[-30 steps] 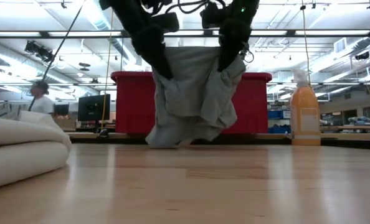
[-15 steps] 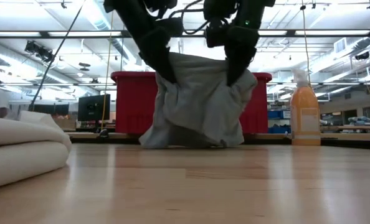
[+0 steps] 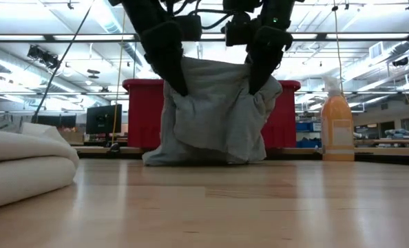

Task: Fold laundry
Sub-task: Remove the gray t-shirt from the red organizer bin, then remove the black t-shirt from the red organizer bin

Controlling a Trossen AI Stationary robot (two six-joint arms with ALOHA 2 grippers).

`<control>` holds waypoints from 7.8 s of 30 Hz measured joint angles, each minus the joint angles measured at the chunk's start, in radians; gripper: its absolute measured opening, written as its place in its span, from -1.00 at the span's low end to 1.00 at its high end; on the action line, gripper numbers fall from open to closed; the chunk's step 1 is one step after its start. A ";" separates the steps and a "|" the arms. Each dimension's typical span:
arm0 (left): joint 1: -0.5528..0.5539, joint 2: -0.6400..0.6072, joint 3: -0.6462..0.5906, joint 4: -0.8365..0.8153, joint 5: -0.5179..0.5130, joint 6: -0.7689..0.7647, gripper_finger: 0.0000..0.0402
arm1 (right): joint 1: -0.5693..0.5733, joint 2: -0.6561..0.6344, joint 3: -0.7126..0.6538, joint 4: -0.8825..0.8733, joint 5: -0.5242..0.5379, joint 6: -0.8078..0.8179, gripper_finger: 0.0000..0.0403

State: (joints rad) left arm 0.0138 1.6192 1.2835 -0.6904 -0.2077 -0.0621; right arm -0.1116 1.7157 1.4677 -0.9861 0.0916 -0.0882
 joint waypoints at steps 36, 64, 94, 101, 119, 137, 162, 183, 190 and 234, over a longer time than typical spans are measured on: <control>-0.185 -0.017 -0.420 0.858 -0.024 -0.556 0.12 | 0.177 -0.325 -0.559 0.527 -0.042 0.599 0.36; 0.016 -0.144 -0.300 0.916 0.081 -0.574 -0.08 | -0.004 -0.334 -0.259 0.436 -0.216 0.427 0.24; 0.577 -0.252 -0.301 1.186 0.475 -0.815 -0.08 | -0.414 -0.327 -0.011 0.547 -0.222 0.353 0.22; 0.695 -0.250 -0.259 1.109 0.475 -0.813 -0.08 | -0.613 -0.313 -0.009 0.679 -0.394 0.303 0.22; 0.867 -0.099 0.150 0.408 0.384 -0.639 -0.15 | -0.765 0.053 0.242 0.798 -0.436 0.218 0.22; 0.935 0.118 0.150 0.556 0.304 -0.927 0.09 | -0.774 0.296 0.367 0.812 -0.475 0.215 0.24; 0.894 0.116 0.149 0.246 0.123 -0.389 0.73 | -0.721 0.295 0.243 0.805 -0.400 0.137 0.24; 0.720 0.121 0.309 0.450 -0.157 0.167 0.45 | -0.710 0.295 0.230 0.705 -0.412 0.180 0.24; 0.786 0.201 0.307 0.431 -0.252 0.535 0.44 | -0.709 0.295 0.230 0.730 -0.456 0.200 0.24; 0.831 0.325 0.306 0.541 -0.435 0.762 0.45 | -0.703 0.295 0.230 0.700 -0.506 0.243 0.24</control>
State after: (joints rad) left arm 0.8448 1.9446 1.5900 -0.1493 -0.6426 0.6997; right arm -0.8142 2.0106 1.6978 -0.2859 -0.4144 0.1545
